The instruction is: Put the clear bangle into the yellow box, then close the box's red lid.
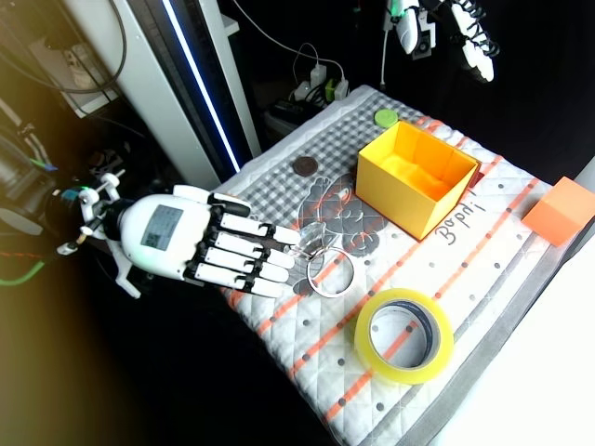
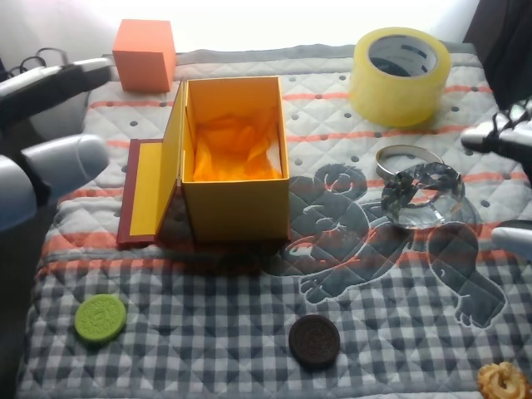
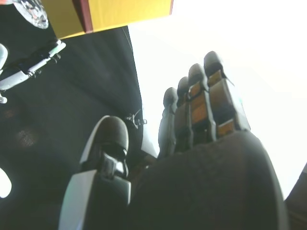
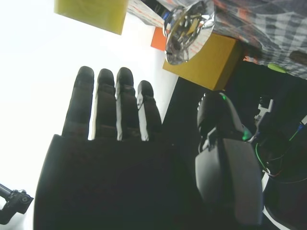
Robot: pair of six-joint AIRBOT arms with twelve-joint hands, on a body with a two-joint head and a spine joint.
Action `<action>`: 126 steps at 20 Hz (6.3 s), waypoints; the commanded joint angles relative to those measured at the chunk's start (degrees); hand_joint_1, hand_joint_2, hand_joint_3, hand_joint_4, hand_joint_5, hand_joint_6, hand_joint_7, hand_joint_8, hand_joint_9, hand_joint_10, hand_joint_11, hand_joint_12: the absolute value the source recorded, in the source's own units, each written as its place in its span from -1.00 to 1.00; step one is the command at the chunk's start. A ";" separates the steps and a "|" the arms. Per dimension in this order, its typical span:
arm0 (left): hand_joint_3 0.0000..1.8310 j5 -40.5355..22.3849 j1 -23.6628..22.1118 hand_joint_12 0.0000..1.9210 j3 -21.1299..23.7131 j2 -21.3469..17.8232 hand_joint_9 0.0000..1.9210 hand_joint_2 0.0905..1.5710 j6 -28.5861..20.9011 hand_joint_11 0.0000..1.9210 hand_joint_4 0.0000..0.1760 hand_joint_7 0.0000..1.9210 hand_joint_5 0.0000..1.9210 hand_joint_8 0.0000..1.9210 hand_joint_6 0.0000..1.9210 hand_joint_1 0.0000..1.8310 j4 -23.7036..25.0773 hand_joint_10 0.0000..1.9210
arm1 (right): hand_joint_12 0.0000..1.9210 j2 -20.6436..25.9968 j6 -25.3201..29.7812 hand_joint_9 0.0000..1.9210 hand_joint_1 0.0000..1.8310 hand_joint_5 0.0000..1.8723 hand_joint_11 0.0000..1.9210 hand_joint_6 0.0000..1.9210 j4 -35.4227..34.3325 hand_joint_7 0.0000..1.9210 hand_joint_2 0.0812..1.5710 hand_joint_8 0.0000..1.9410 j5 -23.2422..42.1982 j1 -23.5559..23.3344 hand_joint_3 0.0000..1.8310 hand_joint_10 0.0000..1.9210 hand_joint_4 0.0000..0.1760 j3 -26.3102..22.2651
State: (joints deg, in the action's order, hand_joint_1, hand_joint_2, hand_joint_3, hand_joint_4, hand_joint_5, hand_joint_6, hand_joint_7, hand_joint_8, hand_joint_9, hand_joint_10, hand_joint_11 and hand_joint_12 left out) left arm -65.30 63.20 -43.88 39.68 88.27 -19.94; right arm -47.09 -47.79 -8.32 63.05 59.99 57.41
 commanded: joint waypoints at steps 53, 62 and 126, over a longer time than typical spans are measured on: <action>-1.00 -3.72 -1.74 -0.55 -3.04 3.48 -0.70 0.57 -2.78 -1.00 -0.17 -0.59 -0.47 -1.00 -1.00 -0.95 -0.06 -1.00 | 0.15 -26.31 4.17 0.21 0.13 -0.24 -0.25 0.42 14.58 -0.02 0.57 -0.55 -5.92 -36.21 -1.00 -1.00 -1.00 15.29; -1.00 -3.42 -1.87 -0.43 -3.53 3.79 -0.63 0.58 -3.75 -1.00 -0.25 -0.52 -0.48 -1.00 -1.00 -1.00 -0.05 -1.00 | -0.12 -26.53 4.17 -0.76 -0.87 -0.95 -1.00 -1.00 14.15 -0.79 0.61 -1.00 -6.89 -36.20 -1.00 -1.00 -0.27 15.68; -1.00 3.92 -11.32 -0.44 -10.83 9.23 -0.77 0.81 -28.57 -1.00 -1.00 -0.77 -0.80 -1.00 -1.00 -0.70 17.73 -1.00 | -0.97 -8.96 4.27 -0.82 -0.90 -0.82 -0.93 -1.00 -2.03 -0.66 0.66 -1.00 24.47 -9.61 -1.00 -0.99 -0.11 1.41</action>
State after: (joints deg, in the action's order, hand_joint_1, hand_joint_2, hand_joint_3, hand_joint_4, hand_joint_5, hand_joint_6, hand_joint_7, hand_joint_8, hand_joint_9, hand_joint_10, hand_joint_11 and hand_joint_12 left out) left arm -51.86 52.53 -54.30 49.52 59.99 -0.38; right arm -56.47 -43.75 -10.50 78.76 50.98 58.76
